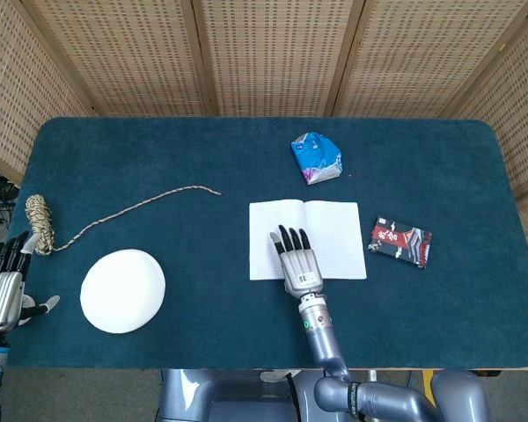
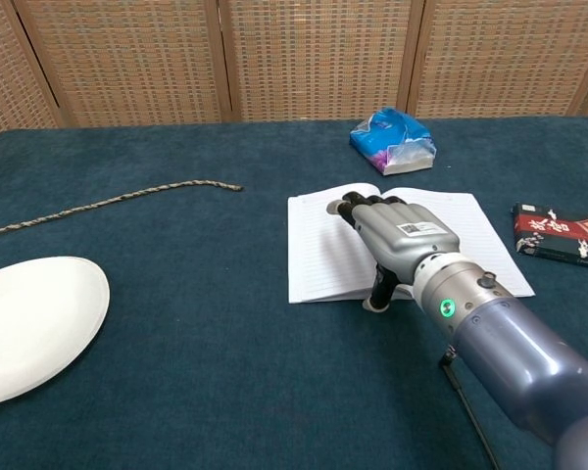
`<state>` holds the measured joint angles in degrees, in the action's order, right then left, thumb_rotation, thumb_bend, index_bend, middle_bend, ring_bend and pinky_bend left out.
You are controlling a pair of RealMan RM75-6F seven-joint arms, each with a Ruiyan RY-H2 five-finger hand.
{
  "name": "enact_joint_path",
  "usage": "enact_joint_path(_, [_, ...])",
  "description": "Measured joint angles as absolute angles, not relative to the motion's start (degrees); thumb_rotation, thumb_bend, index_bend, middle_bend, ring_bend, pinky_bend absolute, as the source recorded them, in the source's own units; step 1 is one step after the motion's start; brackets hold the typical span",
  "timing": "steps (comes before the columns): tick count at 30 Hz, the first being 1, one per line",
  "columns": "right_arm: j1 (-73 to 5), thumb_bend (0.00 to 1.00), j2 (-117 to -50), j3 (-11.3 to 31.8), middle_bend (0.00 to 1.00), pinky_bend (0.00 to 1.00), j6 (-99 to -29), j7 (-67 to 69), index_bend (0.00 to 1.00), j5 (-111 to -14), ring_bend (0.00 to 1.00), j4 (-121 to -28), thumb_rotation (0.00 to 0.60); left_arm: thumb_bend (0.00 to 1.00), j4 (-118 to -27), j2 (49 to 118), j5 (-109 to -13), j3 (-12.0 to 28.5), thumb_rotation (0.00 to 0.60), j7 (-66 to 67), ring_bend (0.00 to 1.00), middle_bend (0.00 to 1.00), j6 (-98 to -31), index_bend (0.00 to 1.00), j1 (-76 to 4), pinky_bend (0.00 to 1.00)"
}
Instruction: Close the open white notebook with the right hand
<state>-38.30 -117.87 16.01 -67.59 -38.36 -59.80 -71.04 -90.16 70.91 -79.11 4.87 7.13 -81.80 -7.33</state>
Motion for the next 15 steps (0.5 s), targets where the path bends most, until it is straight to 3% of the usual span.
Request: enact_joint_path(15, [-38.82,0.32,-119.35,16.3,0.0,0.0,-66.93,-37.14,0.07,-60.0,0.0,-68.01,0.6,0.1,-90.32,70.86,-79.25,4.71,0.6,7.0,0.0,0.0,-81.64,0.0,-7.45,0.0])
